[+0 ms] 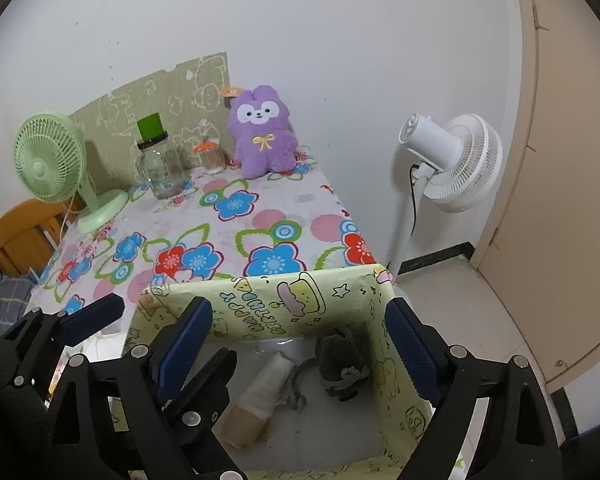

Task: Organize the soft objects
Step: 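Open left gripper over the box while right gripper releases grey sock inside, then lift both grippers out of the paper box, then reach left gripper to black plastic-wrapped bundle and close on it, then grasp green tissue pack with right gripper while left gripper holds black bundle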

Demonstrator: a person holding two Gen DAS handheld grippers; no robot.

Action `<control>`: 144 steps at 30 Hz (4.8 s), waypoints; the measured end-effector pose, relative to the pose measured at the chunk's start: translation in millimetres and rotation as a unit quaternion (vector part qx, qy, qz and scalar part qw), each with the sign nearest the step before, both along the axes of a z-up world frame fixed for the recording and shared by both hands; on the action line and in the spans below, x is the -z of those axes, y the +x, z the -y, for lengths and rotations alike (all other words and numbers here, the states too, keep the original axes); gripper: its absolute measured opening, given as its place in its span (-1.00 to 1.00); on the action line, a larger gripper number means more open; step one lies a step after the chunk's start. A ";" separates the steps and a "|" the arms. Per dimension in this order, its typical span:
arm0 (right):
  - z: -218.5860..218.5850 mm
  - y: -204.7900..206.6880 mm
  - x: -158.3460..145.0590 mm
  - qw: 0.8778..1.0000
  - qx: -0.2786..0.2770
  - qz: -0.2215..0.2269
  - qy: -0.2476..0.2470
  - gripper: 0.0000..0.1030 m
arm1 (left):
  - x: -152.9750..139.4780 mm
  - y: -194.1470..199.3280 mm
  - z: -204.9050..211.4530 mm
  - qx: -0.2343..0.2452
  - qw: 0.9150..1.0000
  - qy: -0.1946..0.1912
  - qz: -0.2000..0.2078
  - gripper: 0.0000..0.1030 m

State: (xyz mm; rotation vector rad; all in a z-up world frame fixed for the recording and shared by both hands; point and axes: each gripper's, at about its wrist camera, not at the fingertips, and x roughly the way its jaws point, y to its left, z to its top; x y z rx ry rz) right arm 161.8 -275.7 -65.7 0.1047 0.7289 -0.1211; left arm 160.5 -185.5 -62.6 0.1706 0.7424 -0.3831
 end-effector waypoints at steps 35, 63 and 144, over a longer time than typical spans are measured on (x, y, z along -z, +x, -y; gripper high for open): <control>-61.0 -70.2 -37.8 0.998 -0.014 0.053 -0.025 0.94 | -32.8 -70.9 -62.3 -0.024 0.998 -0.029 0.052 0.93; -131.9 -110.7 -22.8 0.994 -0.085 0.067 -0.034 0.84 | -13.0 -114.4 -123.5 -0.060 0.997 -0.018 0.053 0.93; -174.7 -65.1 101.8 0.996 -0.058 -0.065 -0.021 0.54 | 98.4 -70.5 -178.8 -0.088 0.995 0.004 -0.051 -0.52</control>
